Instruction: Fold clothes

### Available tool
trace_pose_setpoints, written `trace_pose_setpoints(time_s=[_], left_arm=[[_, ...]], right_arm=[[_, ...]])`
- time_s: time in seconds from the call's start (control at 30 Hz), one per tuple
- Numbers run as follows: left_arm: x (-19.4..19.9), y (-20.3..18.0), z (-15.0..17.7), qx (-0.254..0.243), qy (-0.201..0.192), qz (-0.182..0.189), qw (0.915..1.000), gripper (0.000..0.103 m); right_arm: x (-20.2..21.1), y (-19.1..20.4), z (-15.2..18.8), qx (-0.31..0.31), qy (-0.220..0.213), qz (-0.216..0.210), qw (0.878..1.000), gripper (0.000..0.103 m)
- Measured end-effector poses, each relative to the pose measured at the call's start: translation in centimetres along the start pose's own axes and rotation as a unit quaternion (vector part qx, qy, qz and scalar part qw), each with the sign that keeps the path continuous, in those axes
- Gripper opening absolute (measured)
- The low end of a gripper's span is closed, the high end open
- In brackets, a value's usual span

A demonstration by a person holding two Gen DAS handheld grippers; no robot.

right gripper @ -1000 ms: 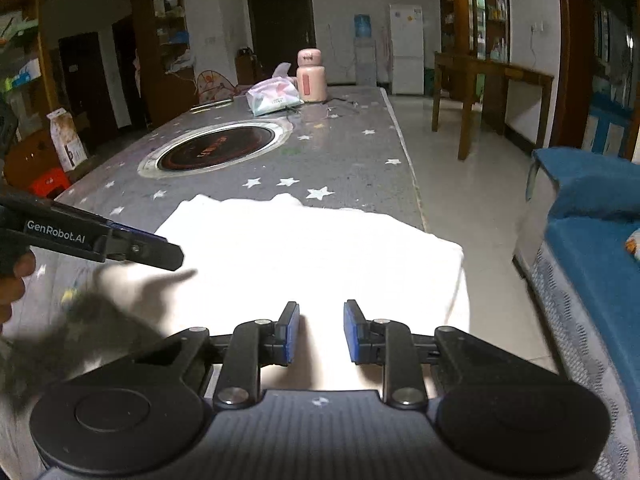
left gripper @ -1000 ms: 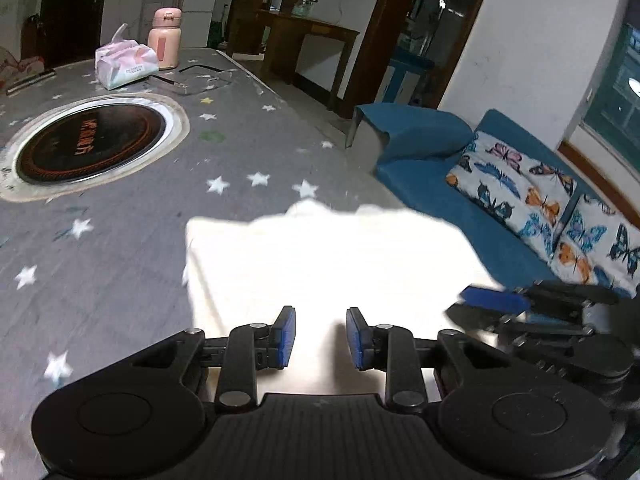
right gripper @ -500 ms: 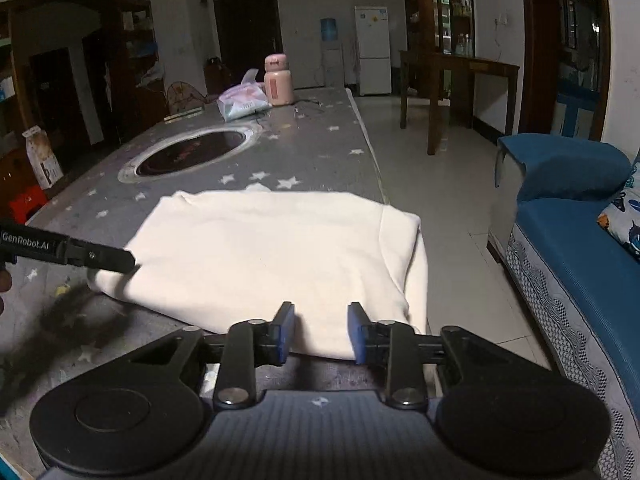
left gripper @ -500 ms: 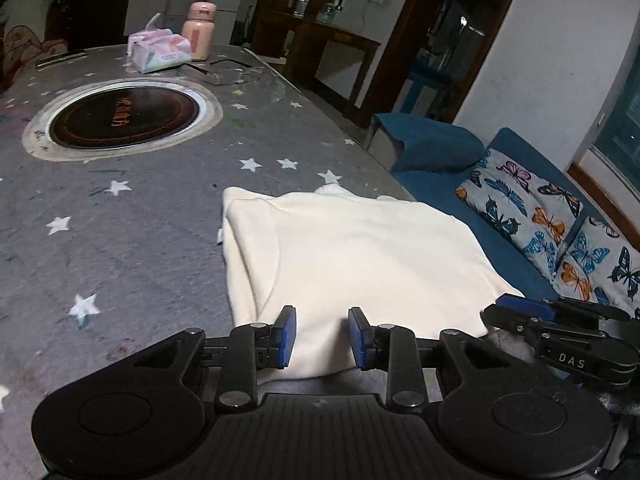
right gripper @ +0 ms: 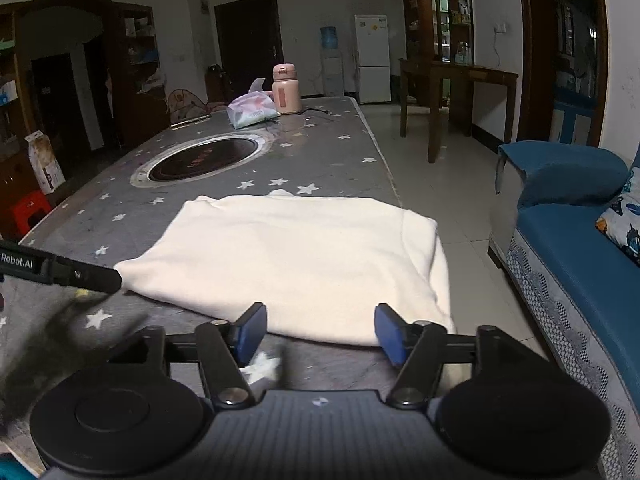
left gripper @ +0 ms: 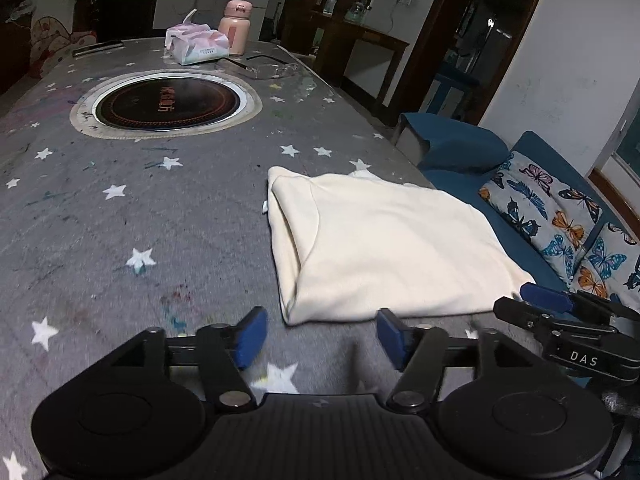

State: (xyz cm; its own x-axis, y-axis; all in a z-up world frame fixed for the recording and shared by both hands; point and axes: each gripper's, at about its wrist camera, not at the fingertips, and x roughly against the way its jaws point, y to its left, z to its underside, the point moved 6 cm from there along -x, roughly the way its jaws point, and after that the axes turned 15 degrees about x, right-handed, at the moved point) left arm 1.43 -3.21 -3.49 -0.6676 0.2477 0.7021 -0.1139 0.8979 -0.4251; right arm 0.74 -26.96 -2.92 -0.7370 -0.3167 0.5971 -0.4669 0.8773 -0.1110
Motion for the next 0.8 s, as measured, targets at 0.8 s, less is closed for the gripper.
trace_pose_setpoints(time_s=[0.8], left_arm=[[2.9, 0.1, 3.4, -0.036, -0.031, -0.046, 0.9978, 0.103]], right_arm=[[2.5, 4.8, 0.9, -0.02, 0.005, 0.016, 1.0, 0.103]])
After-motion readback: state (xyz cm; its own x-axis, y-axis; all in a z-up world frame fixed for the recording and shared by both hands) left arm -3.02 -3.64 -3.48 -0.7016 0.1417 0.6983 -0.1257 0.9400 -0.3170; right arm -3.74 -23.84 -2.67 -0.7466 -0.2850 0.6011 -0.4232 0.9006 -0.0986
